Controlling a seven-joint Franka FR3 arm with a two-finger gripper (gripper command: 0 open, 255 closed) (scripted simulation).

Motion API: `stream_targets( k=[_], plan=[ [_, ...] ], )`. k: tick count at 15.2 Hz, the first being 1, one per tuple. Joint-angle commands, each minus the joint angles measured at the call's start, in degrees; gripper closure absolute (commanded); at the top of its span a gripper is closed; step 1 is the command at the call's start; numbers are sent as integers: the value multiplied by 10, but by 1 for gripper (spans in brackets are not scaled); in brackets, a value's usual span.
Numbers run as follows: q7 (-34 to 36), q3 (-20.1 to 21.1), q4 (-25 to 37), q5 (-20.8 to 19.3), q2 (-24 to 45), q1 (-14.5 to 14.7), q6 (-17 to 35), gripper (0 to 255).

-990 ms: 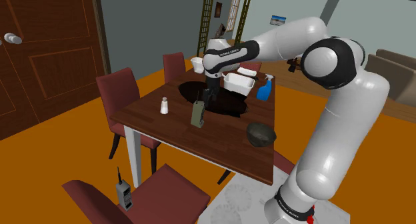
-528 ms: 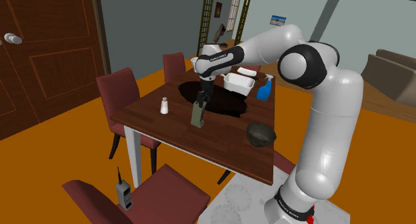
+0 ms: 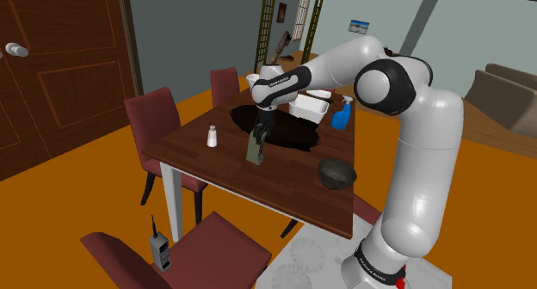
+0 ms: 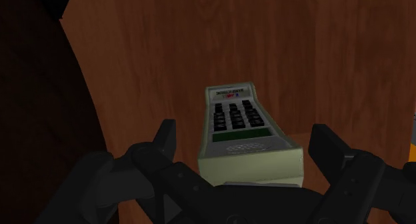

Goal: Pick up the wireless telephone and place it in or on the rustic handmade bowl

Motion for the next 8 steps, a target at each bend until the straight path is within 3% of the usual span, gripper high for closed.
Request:
stream_targets(
  k=[1, 4, 5, 8],
  plan=[
    [0, 0, -1, 0, 0, 0, 1, 0],
    [0, 0, -1, 0, 0, 0, 1, 0],
    [0, 0, -1, 0, 0, 0, 1, 255],
    [0, 0, -1, 0, 0, 0, 1, 255]
  ],
)
